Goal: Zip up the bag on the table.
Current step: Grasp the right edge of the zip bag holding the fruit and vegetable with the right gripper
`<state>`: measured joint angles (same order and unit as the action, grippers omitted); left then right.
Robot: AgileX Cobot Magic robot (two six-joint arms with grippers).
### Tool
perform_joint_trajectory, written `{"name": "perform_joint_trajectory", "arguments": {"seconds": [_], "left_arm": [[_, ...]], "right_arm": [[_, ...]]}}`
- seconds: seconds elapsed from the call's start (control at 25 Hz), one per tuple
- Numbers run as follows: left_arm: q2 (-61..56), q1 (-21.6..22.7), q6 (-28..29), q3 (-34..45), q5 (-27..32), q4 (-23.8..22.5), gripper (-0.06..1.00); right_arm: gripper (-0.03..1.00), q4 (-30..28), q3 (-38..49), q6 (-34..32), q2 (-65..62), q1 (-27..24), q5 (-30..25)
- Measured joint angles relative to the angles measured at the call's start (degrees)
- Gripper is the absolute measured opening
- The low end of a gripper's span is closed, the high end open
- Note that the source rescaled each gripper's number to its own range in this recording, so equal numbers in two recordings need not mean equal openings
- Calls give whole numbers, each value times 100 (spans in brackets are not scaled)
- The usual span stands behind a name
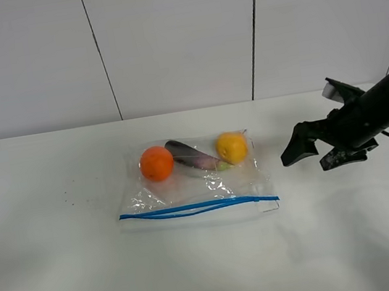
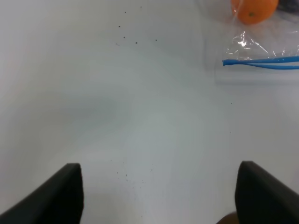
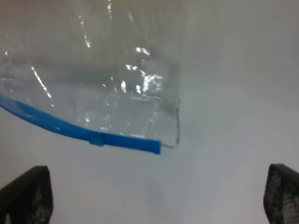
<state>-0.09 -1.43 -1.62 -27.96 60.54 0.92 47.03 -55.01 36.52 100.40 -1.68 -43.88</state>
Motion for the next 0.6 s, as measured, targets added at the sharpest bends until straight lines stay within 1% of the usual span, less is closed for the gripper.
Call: {"name": "perform_joint_trajectory", "arguments": {"seconds": [0.12, 0.2, 0.36, 0.6], "left_arm": [[0, 0, 0, 0, 0, 0, 100], [0, 0, 0, 0, 0, 0, 100], [0, 0, 0, 0, 0, 0, 100], [0, 0, 0, 0, 0, 0, 100]], "right_arm": [[100, 686, -2, 799, 424, 0, 11], [97, 1138, -2, 1282, 668, 0, 11], [95, 1853, -6, 2039, 1135, 0, -71], [95, 2790, -13, 2950, 1787, 0, -524]]}}
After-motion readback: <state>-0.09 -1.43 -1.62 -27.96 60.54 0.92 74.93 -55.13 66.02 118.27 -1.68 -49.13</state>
